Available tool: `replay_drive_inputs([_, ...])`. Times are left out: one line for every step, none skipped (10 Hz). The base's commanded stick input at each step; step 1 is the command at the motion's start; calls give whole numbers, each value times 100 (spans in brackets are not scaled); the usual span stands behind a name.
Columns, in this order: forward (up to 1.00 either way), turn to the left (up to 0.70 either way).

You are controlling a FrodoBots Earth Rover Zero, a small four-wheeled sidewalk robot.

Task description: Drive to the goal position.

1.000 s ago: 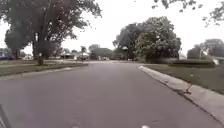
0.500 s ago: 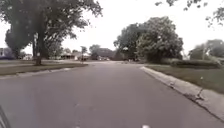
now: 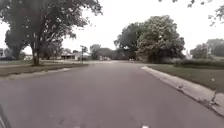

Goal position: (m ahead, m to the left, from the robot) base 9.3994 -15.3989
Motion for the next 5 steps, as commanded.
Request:
replay_drive_inputs([70, -32])
replay_drive_inputs([70, -5])
replay_drive_inputs([70, 0])
replay_drive_inputs([70, 0])
replay_drive_inputs([70, 0])
